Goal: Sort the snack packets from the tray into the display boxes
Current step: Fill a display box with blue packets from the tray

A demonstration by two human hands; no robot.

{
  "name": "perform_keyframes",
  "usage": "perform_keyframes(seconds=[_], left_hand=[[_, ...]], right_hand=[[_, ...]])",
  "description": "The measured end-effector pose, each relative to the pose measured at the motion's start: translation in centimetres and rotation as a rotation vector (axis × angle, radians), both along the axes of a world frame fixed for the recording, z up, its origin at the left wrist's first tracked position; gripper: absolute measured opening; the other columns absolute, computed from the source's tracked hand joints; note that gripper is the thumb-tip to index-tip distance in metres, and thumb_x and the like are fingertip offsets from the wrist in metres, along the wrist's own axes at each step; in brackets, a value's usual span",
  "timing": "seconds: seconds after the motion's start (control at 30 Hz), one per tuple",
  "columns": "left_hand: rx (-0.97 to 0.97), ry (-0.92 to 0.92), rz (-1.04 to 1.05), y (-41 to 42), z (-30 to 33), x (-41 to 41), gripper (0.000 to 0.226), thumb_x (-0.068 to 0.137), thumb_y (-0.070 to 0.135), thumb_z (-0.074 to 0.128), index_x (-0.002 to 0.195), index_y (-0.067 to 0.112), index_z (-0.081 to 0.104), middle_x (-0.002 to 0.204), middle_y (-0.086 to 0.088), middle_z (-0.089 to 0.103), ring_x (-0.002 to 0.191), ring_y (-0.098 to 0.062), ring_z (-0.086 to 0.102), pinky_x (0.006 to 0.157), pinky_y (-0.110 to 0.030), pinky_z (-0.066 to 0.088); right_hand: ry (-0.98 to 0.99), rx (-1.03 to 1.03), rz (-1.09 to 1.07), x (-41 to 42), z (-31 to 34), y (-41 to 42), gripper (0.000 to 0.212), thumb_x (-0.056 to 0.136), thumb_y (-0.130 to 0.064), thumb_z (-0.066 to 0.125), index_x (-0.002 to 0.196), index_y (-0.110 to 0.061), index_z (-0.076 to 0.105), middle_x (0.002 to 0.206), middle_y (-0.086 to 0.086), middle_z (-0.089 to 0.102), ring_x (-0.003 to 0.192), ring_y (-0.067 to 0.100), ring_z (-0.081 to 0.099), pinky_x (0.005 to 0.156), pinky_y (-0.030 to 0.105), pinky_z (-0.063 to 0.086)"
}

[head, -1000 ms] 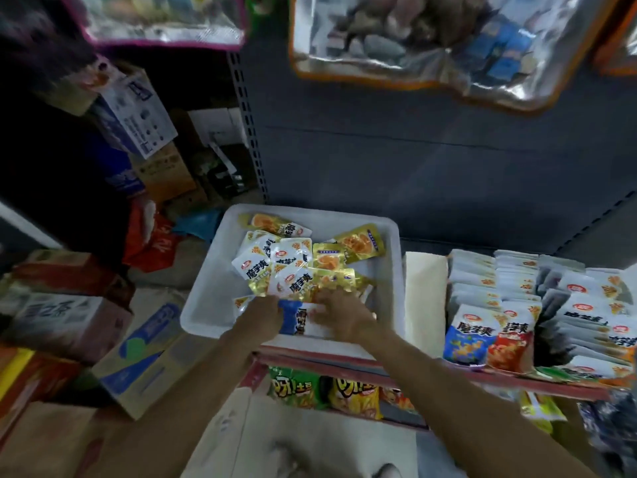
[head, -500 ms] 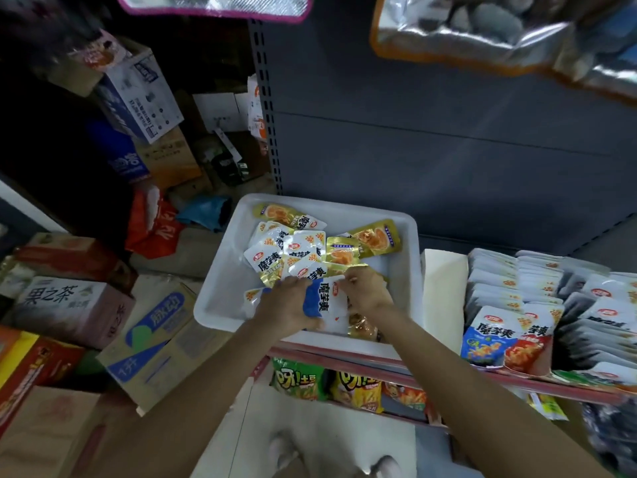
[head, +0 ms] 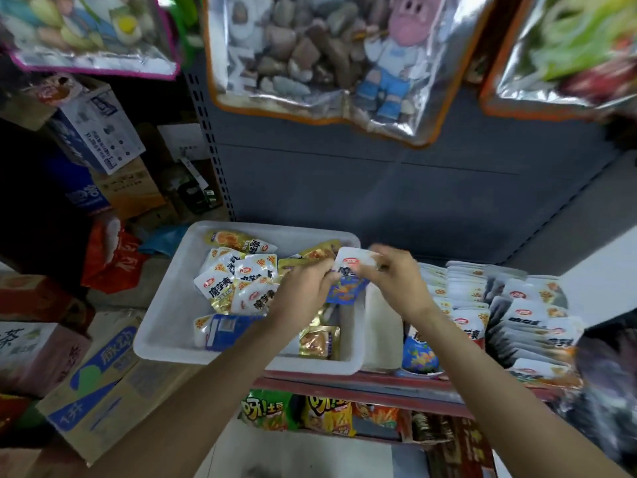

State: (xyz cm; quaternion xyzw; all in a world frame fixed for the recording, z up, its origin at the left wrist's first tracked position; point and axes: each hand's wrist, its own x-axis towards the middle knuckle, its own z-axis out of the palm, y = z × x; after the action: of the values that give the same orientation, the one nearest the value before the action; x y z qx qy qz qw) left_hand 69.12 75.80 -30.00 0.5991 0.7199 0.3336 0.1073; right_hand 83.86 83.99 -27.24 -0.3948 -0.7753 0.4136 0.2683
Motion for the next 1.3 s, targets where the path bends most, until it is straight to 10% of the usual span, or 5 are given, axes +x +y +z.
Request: perform_keyframes(seconds=[0.17,0.47,0.63,0.9,1.3], left_hand=[[0.008,-0.190,0.004,3.6,0.3,4.4,0.024,0.092,0.022,0.056,0.112,0.009,0.061,0.100,-0.008,0.069,0.092,-0.022,0.064,0.082,-0.036,0.052],[-0.331,0.009,-0.193,6.7,-1.6,9.3,0.043,0.094,0.018,0.049,0.136,0.015,0.047,0.132,-0.008,0.049,0.124,-0.024,0.046,0.101,-0.035,0.038],[-0.315,0.021,-0.154,7.0,-1.5,10.1,0.033,0.093,0.014,0.048,0.124,0.016,0.058,0.128,-0.005,0.052,0.118,-0.022,0.050,0.098,-0.037,0.041],[-0.261,-0.058,-0.198,6.1,-1.6,9.7,0.029,0.091,0.008,0.049,0.114,0.014,0.065,0.118,-0.003,0.059,0.106,-0.018,0.056,0.091,-0.031,0.044],[-0.299,-0.134,-0.230,5.7,-1.6,9.4,0.037,0.091,0.007,0.046,0.124,0.018,0.059,0.120,0.001,0.064,0.106,-0.013,0.059,0.089,-0.024,0.047]], right_hand=[[0.070,0.160,-0.184,5.2,1.7,2.2,0.051,0.085,-0.013,0.067,0.054,-0.030,0.030,0.043,-0.012,0.042,0.044,0.005,0.031,0.046,0.017,0.023],[0.092,0.184,-0.352,12.5,3.6,6.0,0.032,0.088,-0.019,0.065,0.061,-0.014,0.048,0.053,0.005,0.048,0.053,0.010,0.036,0.050,0.029,0.028],[0.082,0.159,-0.327,12.9,3.4,6.8,0.033,0.089,-0.023,0.063,0.063,-0.013,0.046,0.064,0.021,0.058,0.057,0.018,0.041,0.053,0.029,0.031],[-0.118,0.267,-0.151,12.1,2.2,7.1,0.029,0.089,-0.019,0.063,0.068,-0.016,0.043,0.051,-0.008,0.041,0.045,0.007,0.039,0.047,0.015,0.031],[-0.433,0.447,-0.054,10.9,-2.2,6.2,0.015,0.094,-0.010,0.052,0.105,-0.012,0.061,0.090,0.012,0.068,0.079,0.030,0.064,0.060,0.031,0.044]])
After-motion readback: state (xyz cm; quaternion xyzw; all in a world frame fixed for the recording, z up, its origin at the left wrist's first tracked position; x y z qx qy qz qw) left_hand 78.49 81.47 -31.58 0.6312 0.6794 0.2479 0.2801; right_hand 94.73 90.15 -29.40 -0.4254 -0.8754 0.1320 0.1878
